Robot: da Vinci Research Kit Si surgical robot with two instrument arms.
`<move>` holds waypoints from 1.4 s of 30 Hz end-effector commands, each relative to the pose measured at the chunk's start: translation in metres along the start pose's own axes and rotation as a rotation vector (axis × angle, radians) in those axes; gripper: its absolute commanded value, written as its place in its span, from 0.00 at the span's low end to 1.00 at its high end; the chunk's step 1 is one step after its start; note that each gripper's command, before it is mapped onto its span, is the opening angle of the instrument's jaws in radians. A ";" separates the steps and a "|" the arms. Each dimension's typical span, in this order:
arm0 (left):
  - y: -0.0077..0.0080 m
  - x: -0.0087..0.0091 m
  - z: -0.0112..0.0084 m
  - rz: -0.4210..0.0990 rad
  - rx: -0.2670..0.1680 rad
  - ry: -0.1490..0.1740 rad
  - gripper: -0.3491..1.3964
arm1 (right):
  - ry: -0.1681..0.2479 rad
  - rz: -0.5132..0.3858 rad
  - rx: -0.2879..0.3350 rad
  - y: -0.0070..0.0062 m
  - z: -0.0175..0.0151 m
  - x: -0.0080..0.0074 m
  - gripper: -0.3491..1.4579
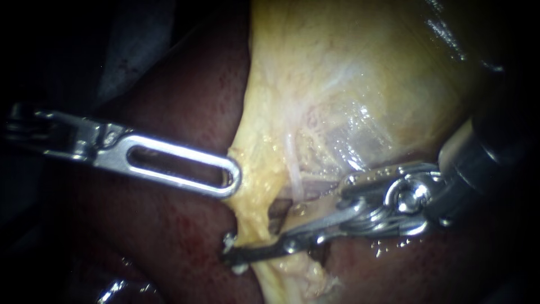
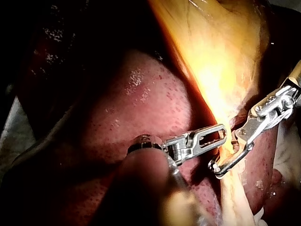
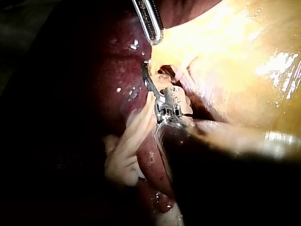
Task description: Going back second clip left tube
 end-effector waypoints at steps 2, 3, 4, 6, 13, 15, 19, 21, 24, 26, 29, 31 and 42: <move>0.0000 0.0000 0.0000 0.000 0.000 0.000 0.00 | 0.000 0.001 -0.001 0.0000 0.0000 0.0000 0.05; 0.0000 0.0000 0.0000 0.000 0.000 0.000 0.00 | 0.000 0.001 -0.001 0.0000 0.0000 0.0000 0.05; 0.0000 0.0000 0.0000 0.000 0.000 0.000 0.00 | 0.000 0.001 -0.001 0.0000 0.0000 0.0000 0.05; 0.0000 0.0000 0.0000 0.000 0.000 0.000 0.00 | 0.000 0.001 -0.001 0.0000 0.0000 0.0000 0.05; 0.0000 0.0000 0.0000 0.000 0.000 0.000 0.00 | 0.000 0.000 -0.001 0.0000 0.0000 0.0000 0.10; 0.0000 0.0000 0.0000 0.000 0.000 0.000 0.00 | -0.002 0.000 0.002 -0.0001 0.0000 0.0000 0.22; 0.0000 0.0000 0.0000 0.000 0.000 0.000 0.00 | 0.005 -0.065 -0.007 -0.0001 0.0000 0.0000 0.37; 0.0000 0.0000 0.0000 0.000 0.000 0.000 0.00 | 0.007 -0.088 -0.013 -0.0001 0.0001 0.0001 0.41; 0.0000 0.0000 0.0000 0.000 0.000 0.000 0.00 | 0.009 -0.128 -0.016 -0.0001 0.0001 0.0003 0.44; 0.0000 0.0000 0.0000 0.000 0.000 0.000 0.00 | 0.009 -0.139 -0.016 -0.0001 0.0002 0.0003 0.45; 0.0000 0.0000 0.0000 0.000 0.000 0.000 0.00 | 0.010 -0.163 -0.015 -0.0001 0.0002 0.0004 0.47; 0.0000 0.0000 0.0000 0.000 0.000 0.000 0.00 | 0.010 -0.169 -0.015 -0.0001 0.0003 0.0004 0.47; 0.0001 0.0000 0.0000 -0.006 0.000 0.000 0.00 | 0.011 -0.177 -0.022 -0.0002 0.0021 0.0005 0.47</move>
